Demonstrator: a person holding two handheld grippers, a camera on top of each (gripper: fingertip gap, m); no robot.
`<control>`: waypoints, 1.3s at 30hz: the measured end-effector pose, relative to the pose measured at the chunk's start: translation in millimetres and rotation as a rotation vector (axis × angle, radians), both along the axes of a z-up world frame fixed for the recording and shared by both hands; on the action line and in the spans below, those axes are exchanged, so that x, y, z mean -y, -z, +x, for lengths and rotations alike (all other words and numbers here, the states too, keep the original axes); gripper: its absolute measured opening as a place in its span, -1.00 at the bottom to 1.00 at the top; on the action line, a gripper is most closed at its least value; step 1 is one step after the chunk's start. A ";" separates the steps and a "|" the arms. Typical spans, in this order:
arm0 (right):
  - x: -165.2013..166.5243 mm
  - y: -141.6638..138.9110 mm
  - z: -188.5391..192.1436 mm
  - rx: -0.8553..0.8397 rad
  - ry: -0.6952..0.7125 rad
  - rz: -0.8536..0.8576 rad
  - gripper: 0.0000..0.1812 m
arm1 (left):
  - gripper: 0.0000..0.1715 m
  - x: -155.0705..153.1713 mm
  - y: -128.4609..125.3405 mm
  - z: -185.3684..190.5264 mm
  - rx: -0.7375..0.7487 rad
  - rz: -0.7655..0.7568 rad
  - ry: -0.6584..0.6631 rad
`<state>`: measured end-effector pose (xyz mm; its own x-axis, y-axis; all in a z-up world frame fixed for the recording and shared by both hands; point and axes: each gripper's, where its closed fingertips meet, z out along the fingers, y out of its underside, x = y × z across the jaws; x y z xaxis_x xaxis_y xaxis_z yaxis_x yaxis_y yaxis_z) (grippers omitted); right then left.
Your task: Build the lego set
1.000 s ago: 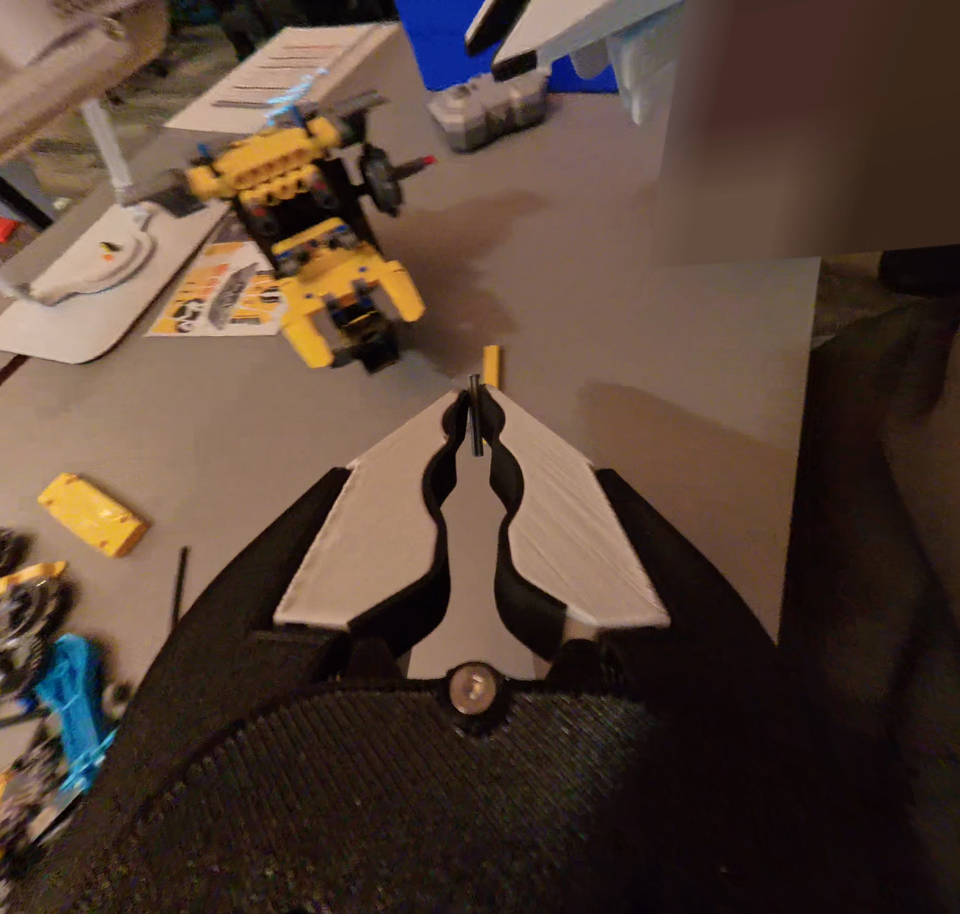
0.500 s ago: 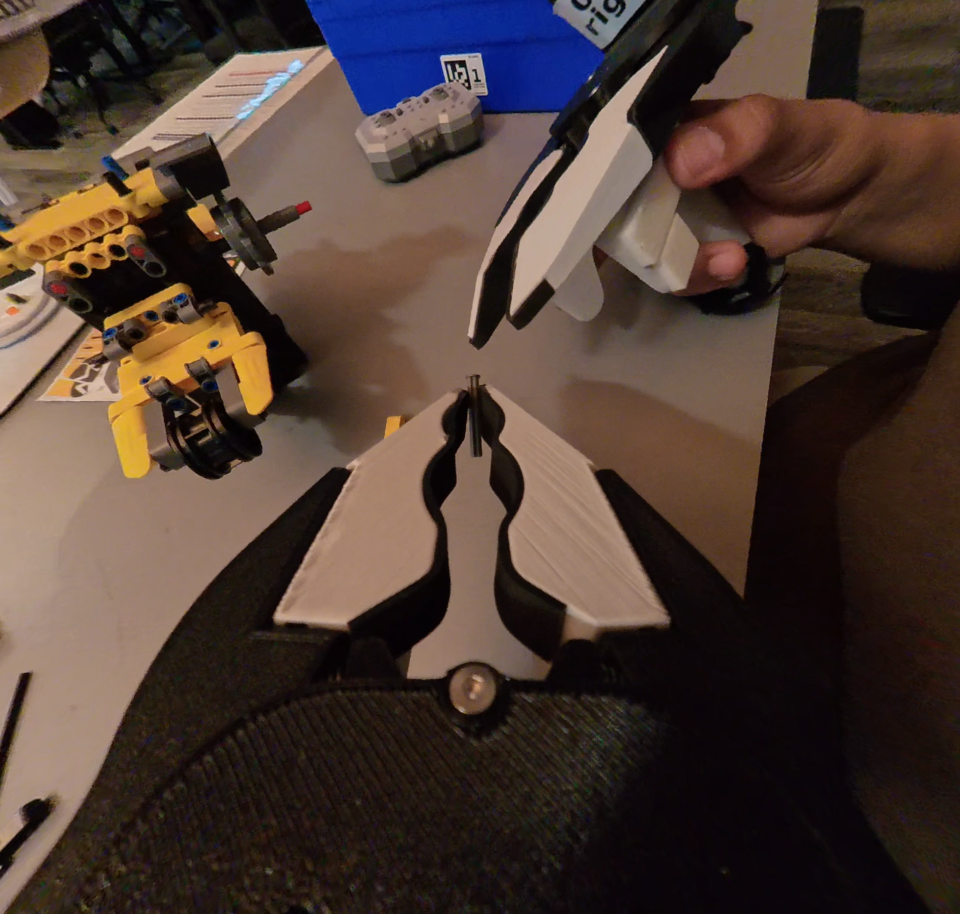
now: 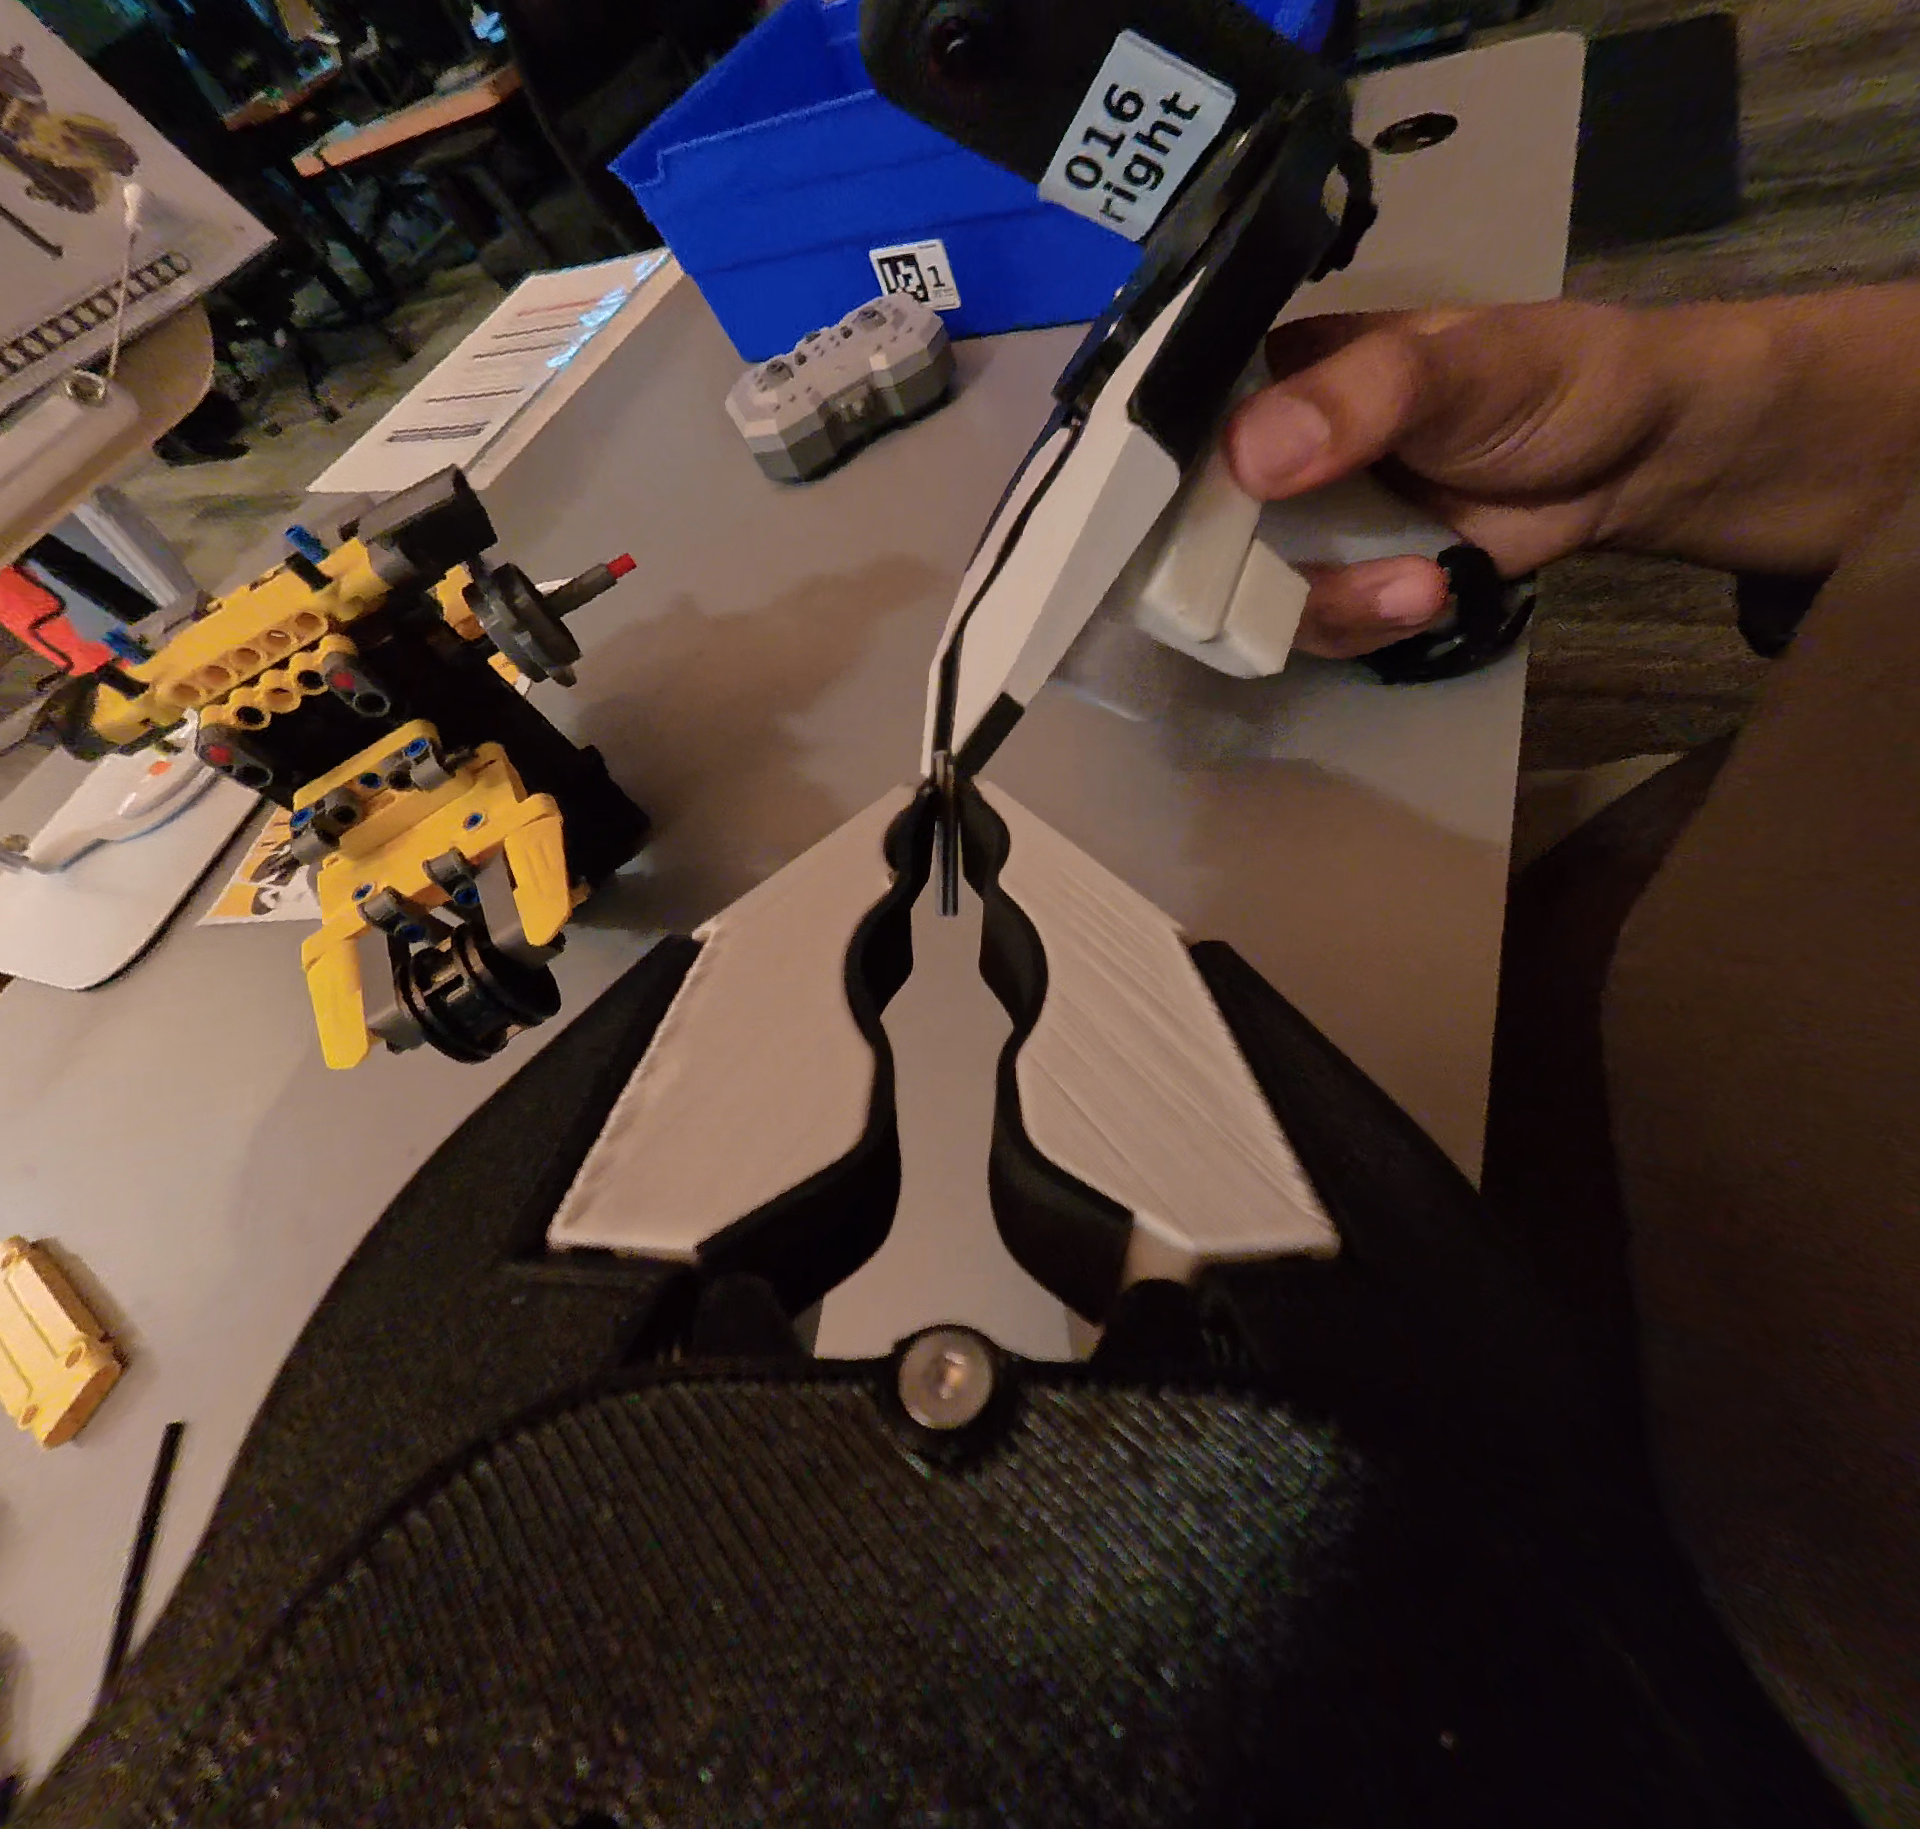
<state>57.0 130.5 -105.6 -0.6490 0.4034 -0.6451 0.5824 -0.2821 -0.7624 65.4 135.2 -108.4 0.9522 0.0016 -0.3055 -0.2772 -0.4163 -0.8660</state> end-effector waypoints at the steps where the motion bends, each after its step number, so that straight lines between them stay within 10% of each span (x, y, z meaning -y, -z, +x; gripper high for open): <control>1: 1.1 0.1 0.7 -0.002 -0.006 0.004 -0.89 | -0.97 0.5 0.8 -0.1 -0.011 -0.006 -0.002; 22: -4.6 -2.5 -3.3 -0.013 0.035 -0.012 -0.96 | -0.27 44.0 59.6 -70.0 0.226 -0.241 -0.219; 39: -46.1 5.5 -19.1 -0.013 0.190 0.112 -0.96 | -0.76 33.8 77.7 -52.8 0.267 -0.324 -0.028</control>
